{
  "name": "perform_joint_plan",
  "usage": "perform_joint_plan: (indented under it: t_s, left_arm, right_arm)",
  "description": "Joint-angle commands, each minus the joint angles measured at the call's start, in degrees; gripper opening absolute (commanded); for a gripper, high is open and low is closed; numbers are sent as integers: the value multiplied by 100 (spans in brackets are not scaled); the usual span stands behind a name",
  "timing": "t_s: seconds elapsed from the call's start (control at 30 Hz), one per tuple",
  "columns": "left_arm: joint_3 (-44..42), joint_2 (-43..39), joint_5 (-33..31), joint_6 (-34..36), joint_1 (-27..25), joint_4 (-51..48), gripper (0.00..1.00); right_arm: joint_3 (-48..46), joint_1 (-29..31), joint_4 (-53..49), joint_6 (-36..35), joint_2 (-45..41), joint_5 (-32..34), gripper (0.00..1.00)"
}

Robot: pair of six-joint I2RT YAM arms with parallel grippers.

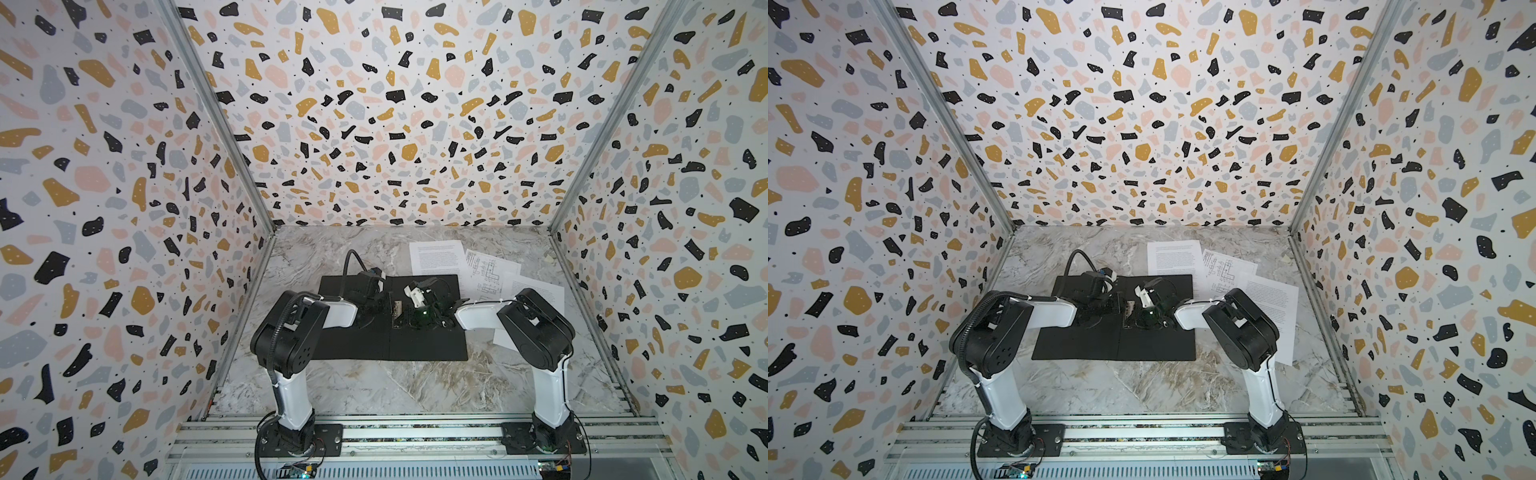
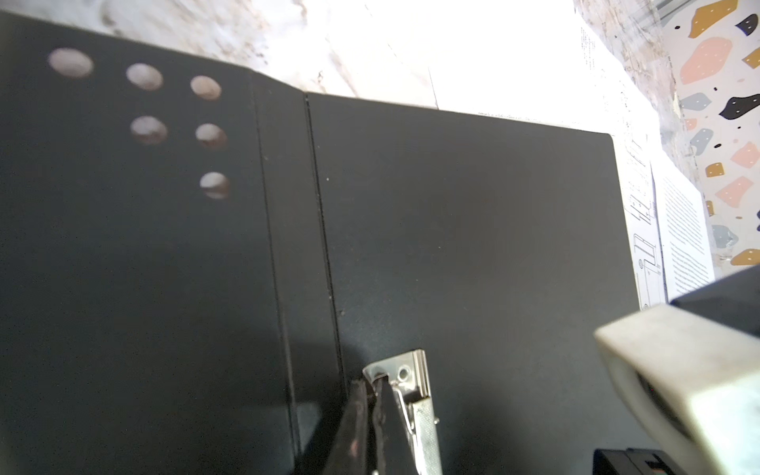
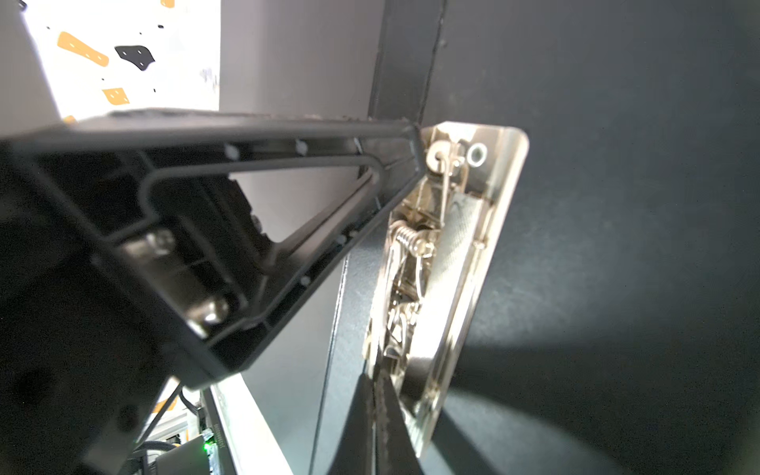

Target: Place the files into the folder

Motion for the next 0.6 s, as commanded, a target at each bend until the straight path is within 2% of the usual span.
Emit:
perform_joint_plan:
  t_s: [0.0,0.57]
  left_arm:
    - [-84,299,-205,135,52,-511,2]
    - [-111,219,-152,-114,52,-467,2]
  right_arm:
    - [-145,-25,-287,-76,-178,-185,0]
    - [180,-169,-53,219,-278,-581,0]
